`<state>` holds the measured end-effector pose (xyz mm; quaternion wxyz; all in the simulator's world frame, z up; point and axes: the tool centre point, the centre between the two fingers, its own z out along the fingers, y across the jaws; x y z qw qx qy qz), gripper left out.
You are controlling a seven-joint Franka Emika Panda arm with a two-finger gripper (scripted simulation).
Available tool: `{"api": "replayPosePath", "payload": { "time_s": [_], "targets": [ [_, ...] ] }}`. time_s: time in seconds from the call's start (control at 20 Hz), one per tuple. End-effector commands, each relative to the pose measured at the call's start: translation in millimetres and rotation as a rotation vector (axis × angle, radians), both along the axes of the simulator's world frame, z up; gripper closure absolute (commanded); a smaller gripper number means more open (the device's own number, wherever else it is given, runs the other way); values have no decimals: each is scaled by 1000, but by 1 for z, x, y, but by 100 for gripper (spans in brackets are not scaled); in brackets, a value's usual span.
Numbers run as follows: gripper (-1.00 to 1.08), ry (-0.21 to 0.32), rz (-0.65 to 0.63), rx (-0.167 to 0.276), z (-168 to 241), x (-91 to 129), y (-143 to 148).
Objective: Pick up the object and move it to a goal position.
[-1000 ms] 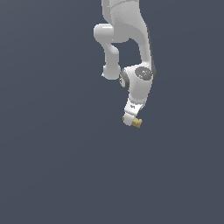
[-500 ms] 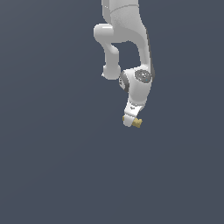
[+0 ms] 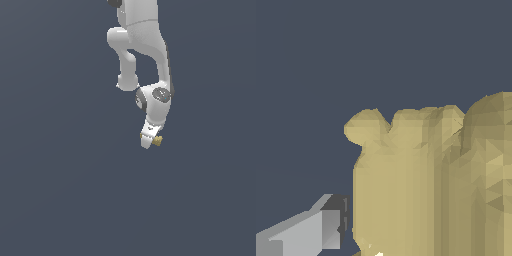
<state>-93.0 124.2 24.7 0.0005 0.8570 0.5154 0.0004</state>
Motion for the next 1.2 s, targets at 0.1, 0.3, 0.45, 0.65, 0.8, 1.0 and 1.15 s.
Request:
{"api": "replayPosePath", "payload": {
  "time_s": [0.1, 0.3, 0.45, 0.65, 0.8, 1.0, 1.15],
  "targets": [
    [108, 1, -1, 0, -4, 0, 0],
    [108, 1, -1, 0, -4, 0, 0],
    [108, 1, -1, 0, -4, 0, 0],
    [108, -2, 3, 0, 1, 1, 1],
    [108, -2, 3, 0, 6, 3, 0],
    [108, -2, 3, 0, 20, 11, -2],
    [108, -1, 3, 1, 36, 19, -4]
  ]
}}
